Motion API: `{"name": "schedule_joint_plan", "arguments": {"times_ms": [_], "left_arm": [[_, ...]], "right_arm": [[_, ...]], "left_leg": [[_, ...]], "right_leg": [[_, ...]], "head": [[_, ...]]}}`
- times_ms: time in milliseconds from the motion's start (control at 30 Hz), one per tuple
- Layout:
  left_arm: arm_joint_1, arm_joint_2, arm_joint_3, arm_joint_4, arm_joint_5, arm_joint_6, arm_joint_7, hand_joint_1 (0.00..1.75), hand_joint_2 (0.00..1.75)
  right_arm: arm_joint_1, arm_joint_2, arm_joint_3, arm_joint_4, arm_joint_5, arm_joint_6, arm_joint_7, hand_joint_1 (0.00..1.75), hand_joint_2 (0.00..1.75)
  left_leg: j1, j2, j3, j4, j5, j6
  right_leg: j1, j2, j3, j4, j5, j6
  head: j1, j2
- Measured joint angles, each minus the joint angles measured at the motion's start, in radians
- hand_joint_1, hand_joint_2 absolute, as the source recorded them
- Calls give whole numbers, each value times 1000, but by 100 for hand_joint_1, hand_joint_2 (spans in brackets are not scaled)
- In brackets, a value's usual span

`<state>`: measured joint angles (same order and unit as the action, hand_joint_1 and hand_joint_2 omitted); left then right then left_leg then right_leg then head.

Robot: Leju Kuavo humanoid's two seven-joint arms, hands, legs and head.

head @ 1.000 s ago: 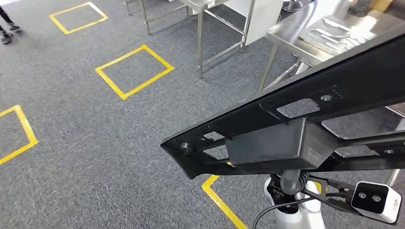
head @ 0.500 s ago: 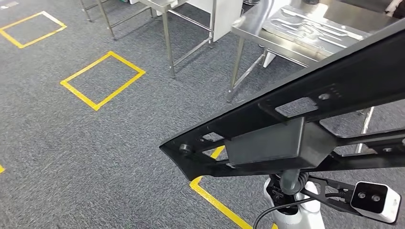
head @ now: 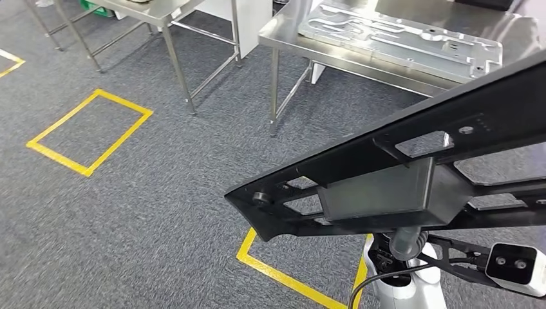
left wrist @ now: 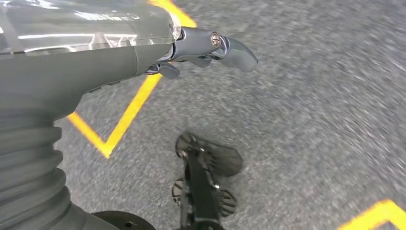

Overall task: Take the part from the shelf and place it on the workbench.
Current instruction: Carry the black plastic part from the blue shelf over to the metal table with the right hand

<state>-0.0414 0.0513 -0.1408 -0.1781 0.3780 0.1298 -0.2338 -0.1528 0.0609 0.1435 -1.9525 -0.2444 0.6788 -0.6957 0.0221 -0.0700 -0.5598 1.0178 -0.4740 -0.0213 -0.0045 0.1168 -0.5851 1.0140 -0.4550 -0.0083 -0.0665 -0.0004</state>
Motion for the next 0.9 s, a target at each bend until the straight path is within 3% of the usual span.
{"name": "schedule_joint_plan", "arguments": {"times_ms": [67, 100, 167, 233, 300, 333, 367, 433, 500, 533, 600, 667, 733, 800, 833, 867, 900], "left_arm": [[-4, -1, 0, 0, -1, -1, -1, 0, 175], [-6, -3, 0, 0, -1, -2, -1, 0, 175], [-6, -6, 0, 0, 0, -2, -2, 0, 175], [-3, -6, 0, 0, 2, -1, -2, 0, 175], [0, -6, 0, 0, 5, 2, -3, 0, 175], [0, -6, 0, 0, 6, 3, -3, 0, 175], [-2, -6, 0, 0, 6, 4, -4, 0, 175], [-4, -6, 1, 0, 9, 7, -2, 0, 175], [-6, -6, 1, 0, 15, 11, 3, 0, 175], [-7, -6, 2, 0, 18, 12, 6, 0, 175], [-10, -7, 2, 0, 20, 13, 9, 0, 175], [-12, -6, 2, 0, 20, 14, 9, 0, 175], [-11, -6, 2, 0, 20, 14, 9, 0, 175], [-9, -6, 3, 0, 20, 14, 10, 0, 175], [-7, -6, 3, 0, 21, 13, 10, 0, 175], [-6, -6, 3, 0, 21, 13, 10, 0, 175], [-5, -5, 3, 0, 21, 12, 11, 0, 175]], "right_arm": [[3, -2, -6, 0, -3, 1, 0, 175, 175], [4, -4, -10, -1, -4, 2, 0, 175, 175], [5, -8, -16, -2, -7, 9, 0, 175, 175], [6, -9, -23, -1, -9, 25, 0, 175, 175], [9, -9, -31, 0, -9, 43, 0, 175, 175], [10, -9, -36, 1, -8, 50, 0, 175, 175], [10, -9, -40, 2, -7, 56, 0, 175, 175], [8, -9, -47, 3, -7, 60, 0, 175, 175], [4, -8, -49, 4, -7, 58, 0, 175, 175], [3, -8, -51, 4, -7, 56, 0, 175, 175], [4, -8, -54, 4, -6, 54, 0, 175, 175], [3, -6, -56, 4, -6, 55, 0, 175, 175], [1, -4, -57, 5, -7, 55, 0, 175, 175], [3, -3, -57, 7, -6, 55, 0, 175, 175], [4, -3, -57, 8, -6, 56, 0, 175, 175], [5, -3, -57, 9, -6, 57, 0, 175, 175], [7, -3, -58, 9, -6, 59, 0, 175, 175]], "left_leg": [[-2, 12, 2, -4, -1, 11], [-1, 24, 4, -8, 2, 18], [1, 49, 7, -16, 6, 32], [-2, 74, 7, -18, 6, 40], [-4, 101, 7, -18, 3, 41], [-5, 113, 9, -17, 2, 41], [-5, 124, 11, -17, 0, 39], [-7, 144, 19, -17, -6, 32], [-12, 162, 24, -15, -12, 23], [-15, 172, 26, -16, -15, 17], [-14, 183, 31, -15, -20, 7], [-10, 143, 17, 25, -50, -4], [-7, 92, -39, 143, -111, -10], [-6, 80, -101, 261, -148, -14], [-6, 79, -113, 274, -137, -14], [-6, 78, -104, 245, -107, -13], [-6, 69, -80, 181, -65, -10]], "right_leg": [[-2, 21, -7, -2, 4, 13], [-2, 14, -9, 1, 3, 18], [2, -39, -33, 50, -28, 28], [-1, -96, -96, 178, -91, 36], [-6, -108, -151, 284, -123, 41], [-7, -111, -152, 284, -111, 42], [-8, -117, -131, 242, -81, 42], [-2, -157, -54, 96, -18, 33], [8, -189, -10, 7, 5, 20], [12, -188, -9, -2, 3, 15], [9, -162, -10, -6, 7, 4], [3, -140, -7, -14, 13, -8], [0, -118, -5, -17, 16, -15], [1, -91, -5, -16, 16, -16], [1, -76, -5, -14, 16, -16], [1, -60, -3, -13, 15, -16], [1, -46, -2, -11, 14, -14]], "head": [[0, 0], [0, 0], [0, 0], [0, 0], [0, 0], [0, 0], [0, 0], [0, 0], [0, 0], [0, 0], [0, 0], [0, 0], [0, 0], [0, 0], [0, 0], [0, 0], [0, 0]]}}
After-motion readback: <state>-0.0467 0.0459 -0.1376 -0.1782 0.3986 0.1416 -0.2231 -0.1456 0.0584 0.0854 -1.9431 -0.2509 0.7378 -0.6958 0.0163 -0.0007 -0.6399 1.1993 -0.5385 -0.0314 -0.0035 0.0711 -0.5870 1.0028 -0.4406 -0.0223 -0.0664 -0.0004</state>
